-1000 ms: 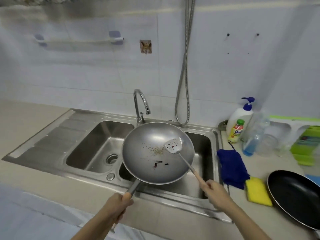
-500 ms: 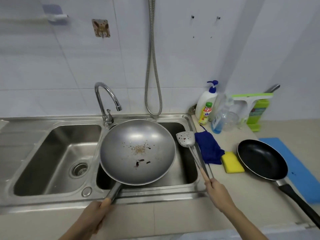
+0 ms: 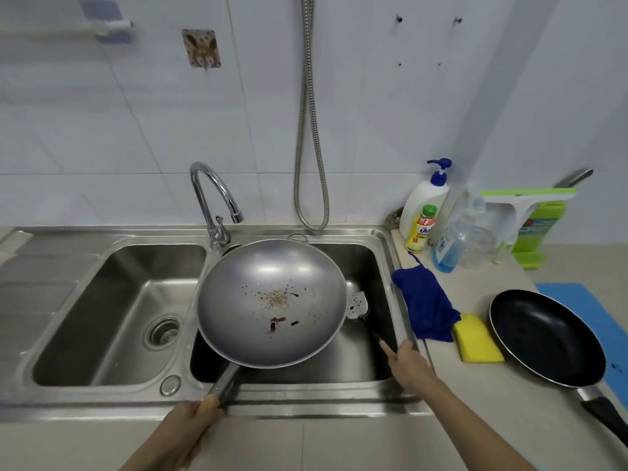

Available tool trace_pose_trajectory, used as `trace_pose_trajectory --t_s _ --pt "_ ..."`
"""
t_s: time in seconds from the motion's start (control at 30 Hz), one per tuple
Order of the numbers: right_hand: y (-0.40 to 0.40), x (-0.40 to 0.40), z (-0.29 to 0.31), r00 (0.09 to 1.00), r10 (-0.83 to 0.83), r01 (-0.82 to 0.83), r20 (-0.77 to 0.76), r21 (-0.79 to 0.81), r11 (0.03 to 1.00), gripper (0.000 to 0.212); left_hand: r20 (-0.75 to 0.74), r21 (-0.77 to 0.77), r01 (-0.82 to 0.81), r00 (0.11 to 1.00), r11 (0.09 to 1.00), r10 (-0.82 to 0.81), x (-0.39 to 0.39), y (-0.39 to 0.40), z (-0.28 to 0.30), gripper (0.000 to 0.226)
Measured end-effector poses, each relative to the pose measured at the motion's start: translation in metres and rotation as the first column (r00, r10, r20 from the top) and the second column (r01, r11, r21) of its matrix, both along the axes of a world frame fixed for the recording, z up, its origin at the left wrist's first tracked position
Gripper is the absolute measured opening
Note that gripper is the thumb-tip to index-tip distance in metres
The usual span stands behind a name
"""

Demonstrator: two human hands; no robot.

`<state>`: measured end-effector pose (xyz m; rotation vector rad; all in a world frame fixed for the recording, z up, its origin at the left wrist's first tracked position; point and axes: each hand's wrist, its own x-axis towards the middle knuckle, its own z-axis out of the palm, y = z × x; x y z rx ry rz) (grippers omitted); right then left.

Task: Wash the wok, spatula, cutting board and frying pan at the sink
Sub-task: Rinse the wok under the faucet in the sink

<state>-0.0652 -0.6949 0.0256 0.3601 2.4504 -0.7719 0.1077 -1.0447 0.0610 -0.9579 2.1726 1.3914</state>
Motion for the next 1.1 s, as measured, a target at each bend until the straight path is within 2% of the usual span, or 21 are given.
trace_pose_trajectory --t_s 0.1,0.2,0.33,0.4,0.47,0.53,0.6,0.67,0.73,0.77,0.8,0.83,0.87,0.93,1.0,1.1 --pt "-0.001 -0.014 -0.011 1.000 -0.024 0.023 0.015 0.021 1.000 0.029 0.000 0.004 -0.002 1.000 1.000 0.002 -0.001 0.000 0.002 0.062" --pt "-0.005 -0.021 -0.022 1.000 -0.018 0.019 -0.005 0.070 0.997 0.027 -0.012 0.004 0.009 1.000 1.000 -0.009 -0.001 0.005 0.007 0.040" --pt "-0.010 -0.024 -0.025 0.969 0.244 -0.222 -0.044 0.289 0.931 0.030 -0.012 -0.012 0.013 1.000 1.000 -0.013 -0.002 0.008 0.004 0.031" --pt "-0.013 -0.026 -0.023 0.905 0.424 -0.385 0.017 0.455 0.803 0.024 -0.003 -0.033 0.009 1.000 0.999 -0.009 -0.003 0.009 0.003 0.032" --pt "-0.020 -0.024 -0.021 0.800 0.569 -0.555 0.191 0.595 0.581 0.021 0.015 -0.042 -0.002 1.000 0.999 0.003 -0.004 0.010 0.003 0.031" --pt "-0.030 -0.023 -0.015 0.742 0.582 -0.617 0.333 0.679 0.398 0.018 0.034 -0.033 -0.024 0.999 0.999 0.025 -0.004 0.012 0.004 0.029" --pt "-0.040 -0.025 -0.006 0.721 0.575 -0.631 0.386 0.708 0.316 0.014 0.048 -0.027 -0.044 0.998 0.999 0.045 -0.005 0.013 0.003 0.032" --pt "-0.045 -0.034 -0.003 0.709 0.634 -0.618 0.308 0.704 0.350 0.015 0.055 -0.034 -0.048 0.997 0.998 0.050 -0.005 0.013 0.002 0.038" --pt "-0.051 -0.048 -0.009 0.763 0.644 -0.554 0.054 0.568 0.608 0.018 0.050 -0.043 -0.061 0.997 0.997 0.063 -0.006 0.013 0.003 0.035" --pt "-0.054 -0.056 -0.013 0.828 0.557 -0.488 -0.060 0.411 0.770 0.023 0.048 -0.045 -0.068 0.996 0.997 0.070 -0.006 0.013 0.002 0.033" --pt "-0.060 -0.063 -0.015 0.900 0.427 -0.402 -0.090 0.210 0.891 0.030 0.052 -0.047 -0.073 0.996 0.996 0.075 -0.005 0.013 0.001 0.031" --pt "-0.067 -0.069 -0.017 0.957 0.287 -0.288 -0.040 -0.008 0.958 0.036 0.060 -0.046 -0.077 0.995 0.996 0.080 -0.005 0.013 0.000 0.030" --pt "-0.075 -0.073 -0.019 0.986 0.165 -0.158 0.024 -0.182 0.971 0.041 0.068 -0.044 -0.079 0.994 0.996 0.082 -0.004 0.012 0.000 0.029" --pt "-0.086 -0.078 -0.025 0.996 0.000 0.028 0.085 -0.325 0.945 0.042 0.088 -0.046 -0.070 0.993 0.996 0.074 -0.003 0.010 0.000 0.029" --pt "-0.092 -0.079 -0.031 0.996 -0.075 0.090 0.057 -0.339 0.937 0.033 0.107 -0.062 -0.053 0.993 0.997 0.059 -0.004 0.009 0.000 0.031" --pt "-0.093 -0.084 -0.037 0.998 -0.070 0.066 0.001 -0.315 0.947 0.021 0.158 -0.131 0.010 0.987 0.991 0.011 -0.007 0.009 -0.001 0.030"
